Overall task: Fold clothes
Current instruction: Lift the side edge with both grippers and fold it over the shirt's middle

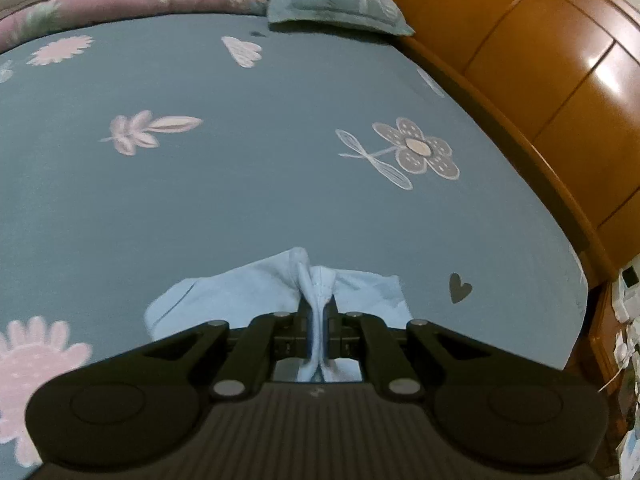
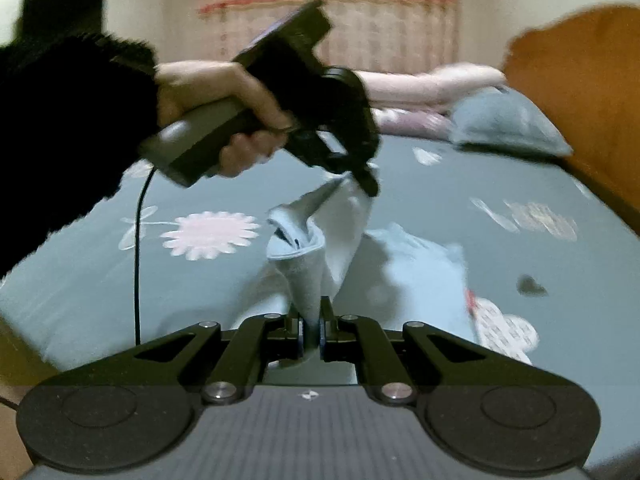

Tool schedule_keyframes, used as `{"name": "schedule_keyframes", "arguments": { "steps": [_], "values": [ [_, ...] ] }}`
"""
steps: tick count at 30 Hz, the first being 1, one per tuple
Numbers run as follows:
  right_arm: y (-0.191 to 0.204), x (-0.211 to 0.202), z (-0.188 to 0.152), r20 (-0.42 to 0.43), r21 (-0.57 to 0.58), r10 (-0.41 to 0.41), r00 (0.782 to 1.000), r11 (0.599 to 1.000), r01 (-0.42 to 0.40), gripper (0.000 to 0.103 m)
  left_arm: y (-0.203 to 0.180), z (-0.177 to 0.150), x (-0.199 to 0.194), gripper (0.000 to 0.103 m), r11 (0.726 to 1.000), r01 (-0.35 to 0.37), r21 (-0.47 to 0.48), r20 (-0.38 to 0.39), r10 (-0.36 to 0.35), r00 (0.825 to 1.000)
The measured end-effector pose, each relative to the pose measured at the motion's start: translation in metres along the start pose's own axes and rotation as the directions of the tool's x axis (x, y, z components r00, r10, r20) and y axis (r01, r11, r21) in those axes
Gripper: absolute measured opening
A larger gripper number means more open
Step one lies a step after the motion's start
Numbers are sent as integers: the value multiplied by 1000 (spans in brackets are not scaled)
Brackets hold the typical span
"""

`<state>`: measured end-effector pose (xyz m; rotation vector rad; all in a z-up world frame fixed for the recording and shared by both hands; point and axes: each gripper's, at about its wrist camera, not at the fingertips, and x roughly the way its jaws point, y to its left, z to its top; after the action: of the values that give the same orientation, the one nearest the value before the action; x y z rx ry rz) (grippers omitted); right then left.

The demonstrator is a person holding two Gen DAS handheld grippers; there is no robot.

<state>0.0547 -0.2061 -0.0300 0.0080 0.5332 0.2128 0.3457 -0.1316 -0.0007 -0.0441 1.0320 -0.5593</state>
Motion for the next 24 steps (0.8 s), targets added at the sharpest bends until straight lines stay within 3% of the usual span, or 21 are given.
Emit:
{"name": "schedule_keyframes", "arguments": {
  "steps": [5,15,20,23,24],
  "values": [
    [-31,-1,-8,-17,140,12,1000,990,-10,9,-20,-1,28,4,1000,8,14,-34,-7,999],
    [-55,-13,-25,-34,216,-26,999,976,33,9,-46,4,55,4,998,26,57,-60,-22,998],
    [-70,-11,-36,-59,298,0,998,954,18,11,-52,0,75,6,998,19,66,-103,-12,995],
    [-77,-16,-42,-67,321,-13,998,946,34,18,-50,-1,81,16,998,54,34,-106,-51,993],
    [-80,-17,-43,-69,329,-17,997,944,39,19,-48,0,81,26,997,74,20,-101,-72,992]
  ]
}}
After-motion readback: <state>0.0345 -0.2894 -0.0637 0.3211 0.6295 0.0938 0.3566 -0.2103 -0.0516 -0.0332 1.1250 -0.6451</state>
